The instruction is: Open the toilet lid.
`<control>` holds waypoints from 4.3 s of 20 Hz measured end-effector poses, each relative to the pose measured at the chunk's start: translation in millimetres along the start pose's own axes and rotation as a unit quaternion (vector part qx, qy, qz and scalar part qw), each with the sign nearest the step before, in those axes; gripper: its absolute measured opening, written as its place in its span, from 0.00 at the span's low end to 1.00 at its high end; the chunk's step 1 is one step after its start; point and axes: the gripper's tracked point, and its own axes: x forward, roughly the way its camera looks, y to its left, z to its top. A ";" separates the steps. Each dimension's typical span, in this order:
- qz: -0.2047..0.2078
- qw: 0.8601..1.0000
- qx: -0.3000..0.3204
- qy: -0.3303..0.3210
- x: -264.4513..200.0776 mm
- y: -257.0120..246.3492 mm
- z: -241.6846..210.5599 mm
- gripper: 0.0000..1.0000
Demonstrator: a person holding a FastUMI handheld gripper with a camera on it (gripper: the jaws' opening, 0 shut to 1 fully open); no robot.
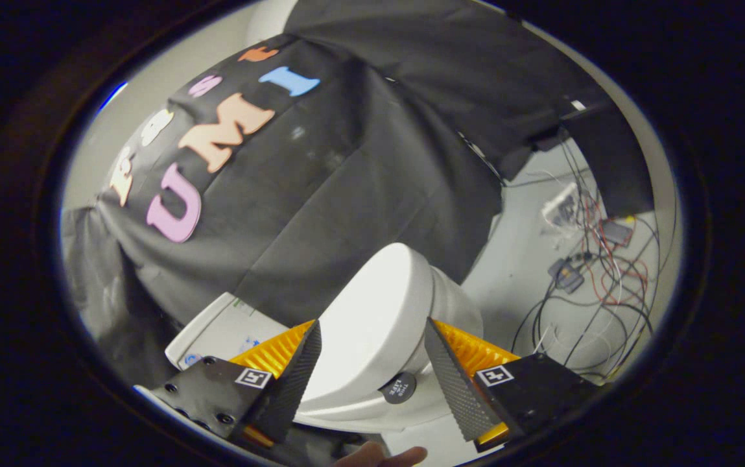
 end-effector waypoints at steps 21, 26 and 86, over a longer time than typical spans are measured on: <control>-0.026 0.971 0.176 0.158 35.8 -23.9 -95.8 0.10; -0.102 0.974 0.138 0.145 30.8 -23.0 -85.7 0.00; 0.036 0.971 -0.225 0.069 13.7 331.3 -87.0 0.00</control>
